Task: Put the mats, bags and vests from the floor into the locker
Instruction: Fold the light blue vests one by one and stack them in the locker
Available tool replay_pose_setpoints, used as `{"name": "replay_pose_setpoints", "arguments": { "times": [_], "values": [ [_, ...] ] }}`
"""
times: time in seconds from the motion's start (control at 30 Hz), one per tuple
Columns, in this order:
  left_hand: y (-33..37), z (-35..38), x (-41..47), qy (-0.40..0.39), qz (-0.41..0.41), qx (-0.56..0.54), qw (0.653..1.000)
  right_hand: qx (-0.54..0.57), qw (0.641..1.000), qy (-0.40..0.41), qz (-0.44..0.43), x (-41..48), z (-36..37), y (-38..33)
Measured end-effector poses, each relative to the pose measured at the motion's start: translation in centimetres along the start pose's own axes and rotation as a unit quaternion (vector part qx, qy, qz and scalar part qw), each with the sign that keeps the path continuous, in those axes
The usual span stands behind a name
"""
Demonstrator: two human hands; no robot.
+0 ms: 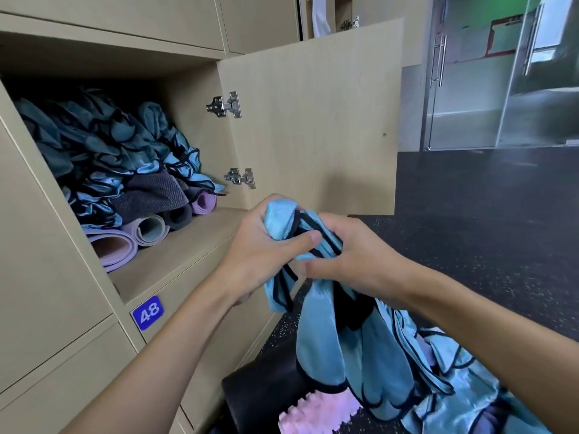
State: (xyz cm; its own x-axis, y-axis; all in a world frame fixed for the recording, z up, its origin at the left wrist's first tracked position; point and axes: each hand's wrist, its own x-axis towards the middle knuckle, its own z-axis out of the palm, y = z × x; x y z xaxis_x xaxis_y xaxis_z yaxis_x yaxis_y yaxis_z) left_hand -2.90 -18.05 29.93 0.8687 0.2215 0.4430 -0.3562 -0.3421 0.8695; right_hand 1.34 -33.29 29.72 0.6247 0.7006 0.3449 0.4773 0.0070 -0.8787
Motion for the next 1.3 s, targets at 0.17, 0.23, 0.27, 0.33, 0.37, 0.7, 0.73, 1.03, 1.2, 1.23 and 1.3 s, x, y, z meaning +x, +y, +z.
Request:
{"name": "replay_pose_setpoints", "arguments": {
  "times": [0.17,0.23,0.27,0.33,0.37,0.7,0.73,1.03,1.2,1.23,1.3],
  "values": [
    [1.1,-0.1,0.3,0.083,0.082,0.060,0.991,-0.072,0.994,0.021,0.081,-0.1,1.0,1.0],
    [1.2,-0.7,0.6,0.152,0.100,0.059,0.982,-0.116,0.990,-0.003,0.081,-0.2,1.1,1.6],
    [1.1,-1.5,0.9,0.190,0.101,0.048,0.975,-0.132,0.987,-0.018,0.086,-0.4,1.0,1.8],
    [0.5,-3.2,1.4,0.243,0.096,0.030,0.965,-0.126,0.988,-0.017,0.092,-0.8,0.6,2.2],
    [0.3,-3.8,1.4,0.249,0.096,0.033,0.963,-0.106,0.990,0.000,0.088,-0.9,0.4,2.3],
    [1.1,0.2,-1.5,-0.043,-0.091,-0.154,0.983,-0.050,0.995,0.084,-0.033,-0.2,0.5,1.3],
    [1.2,0.2,-1.6,-0.048,-0.111,-0.193,0.974,-0.056,0.994,0.091,-0.024,-0.2,0.5,1.3],
    [1.5,0.5,-1.2,0.039,-0.055,-0.039,0.997,-0.091,0.993,0.058,0.035,-0.6,1.1,1.2],
    [1.7,-1.2,-0.2,0.160,0.045,-0.005,0.986,-0.051,0.998,-0.016,0.034,-0.8,0.6,1.0],
    [1.6,-1.8,0.0,0.181,0.061,0.014,0.981,-0.068,0.997,-0.012,0.037,-0.8,0.6,1.0],
    [1.3,-2.9,0.0,0.200,0.084,0.061,0.974,-0.057,0.997,0.034,0.043,-1.0,0.5,1.3]
  ]
}}
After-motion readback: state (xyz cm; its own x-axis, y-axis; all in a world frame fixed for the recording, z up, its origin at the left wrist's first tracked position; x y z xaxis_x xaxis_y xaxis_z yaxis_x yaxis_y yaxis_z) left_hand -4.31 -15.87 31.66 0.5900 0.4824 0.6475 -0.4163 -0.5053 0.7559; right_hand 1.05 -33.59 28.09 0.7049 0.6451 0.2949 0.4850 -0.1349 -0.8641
